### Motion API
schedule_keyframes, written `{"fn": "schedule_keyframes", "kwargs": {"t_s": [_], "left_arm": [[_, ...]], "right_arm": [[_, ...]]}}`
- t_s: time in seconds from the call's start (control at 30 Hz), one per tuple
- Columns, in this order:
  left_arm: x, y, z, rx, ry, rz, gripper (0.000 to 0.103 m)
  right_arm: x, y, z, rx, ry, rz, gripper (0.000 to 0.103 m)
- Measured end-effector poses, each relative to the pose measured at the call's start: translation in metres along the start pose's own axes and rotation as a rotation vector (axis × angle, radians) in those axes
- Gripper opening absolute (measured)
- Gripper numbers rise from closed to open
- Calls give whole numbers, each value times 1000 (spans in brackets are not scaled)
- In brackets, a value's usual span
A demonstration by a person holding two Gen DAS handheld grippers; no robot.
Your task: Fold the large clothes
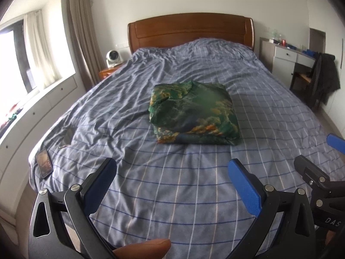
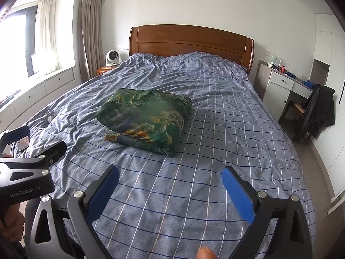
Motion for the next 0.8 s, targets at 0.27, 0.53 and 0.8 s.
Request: {"fn": "schedule_keyframes", "kwargs": {"t_s": [0.27, 0.53, 0.8], "left_arm": [[0, 1, 0, -8, 2, 8, 103], [-1, 0, -1, -8, 9, 8, 103], [-2, 0, -2, -8, 9, 6, 103]], "right_arm": [[-1, 0, 3, -10, 11, 1, 98], [-2, 0, 6, -18, 0, 7, 98], [-4, -2, 7, -24, 5, 2, 98]]}}
Point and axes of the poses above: each gripper's, at about its wrist camera, not at the fingertips, and x roughly the way its jaws point, z to its left, y to its underside, the point moved 9 cm from there along x, roughly the way its jaws point, and after that the axes turned 5 degrees about y, right-handed, at the moved point
